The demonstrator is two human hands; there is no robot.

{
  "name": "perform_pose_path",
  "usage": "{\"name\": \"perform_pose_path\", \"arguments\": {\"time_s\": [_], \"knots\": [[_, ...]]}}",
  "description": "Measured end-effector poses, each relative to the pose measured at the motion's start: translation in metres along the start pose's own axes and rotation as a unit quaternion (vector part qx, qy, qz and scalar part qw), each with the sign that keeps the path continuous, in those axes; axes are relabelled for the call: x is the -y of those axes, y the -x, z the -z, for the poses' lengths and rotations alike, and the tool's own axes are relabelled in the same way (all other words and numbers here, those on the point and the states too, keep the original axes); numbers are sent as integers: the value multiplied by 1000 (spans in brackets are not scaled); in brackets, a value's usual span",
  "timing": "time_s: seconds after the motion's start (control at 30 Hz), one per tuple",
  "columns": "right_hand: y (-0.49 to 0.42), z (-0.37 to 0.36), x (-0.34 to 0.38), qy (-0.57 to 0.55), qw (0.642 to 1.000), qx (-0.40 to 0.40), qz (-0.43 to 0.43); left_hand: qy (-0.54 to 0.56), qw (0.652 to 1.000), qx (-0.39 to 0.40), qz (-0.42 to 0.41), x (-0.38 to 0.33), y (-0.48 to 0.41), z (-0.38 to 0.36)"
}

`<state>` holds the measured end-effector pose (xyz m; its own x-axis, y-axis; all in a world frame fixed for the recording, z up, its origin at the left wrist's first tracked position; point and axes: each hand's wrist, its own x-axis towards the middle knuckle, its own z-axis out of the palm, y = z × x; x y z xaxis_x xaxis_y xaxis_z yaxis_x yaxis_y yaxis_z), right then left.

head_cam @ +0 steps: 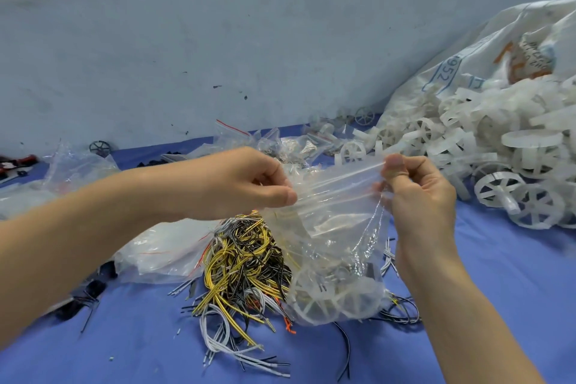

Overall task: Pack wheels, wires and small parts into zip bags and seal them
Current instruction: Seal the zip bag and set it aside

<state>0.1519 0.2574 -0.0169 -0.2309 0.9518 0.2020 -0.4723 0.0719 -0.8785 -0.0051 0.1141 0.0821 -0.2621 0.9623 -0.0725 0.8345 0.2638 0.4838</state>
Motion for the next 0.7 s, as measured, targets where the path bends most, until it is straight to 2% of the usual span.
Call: {"name": "perform_pose_path", "arguments": {"time_s": [0.1, 0.23, 0.3, 0.43, 0.6, 0.67, 0.7], "knots": [[1, -4, -2, 4, 1000, 8, -3, -13, 1000, -27, -8, 11, 11, 1], [-2, -3, 0, -10, 999, 25, -24, 34, 986, -152, -66, 17, 14, -8], [-5, 2, 1, -18, 998, 46, -33, 58, 978, -183, -86, 16, 14, -13], [-8, 8, -1, -27, 997, 67, -33, 143, 972, -168, -77, 14, 13, -17], [-8, 7, -1, -30, 997, 60, -25, 272, 952, -140, 0, 15, 9, -16], [-5, 4, 2, 10, 998, 56, 16, 299, 943, -146, 12, 15, 8, -15], [-3, 4, 3, 74, 993, 53, 71, 306, 940, -149, 11, 15, 8, -15]]}}
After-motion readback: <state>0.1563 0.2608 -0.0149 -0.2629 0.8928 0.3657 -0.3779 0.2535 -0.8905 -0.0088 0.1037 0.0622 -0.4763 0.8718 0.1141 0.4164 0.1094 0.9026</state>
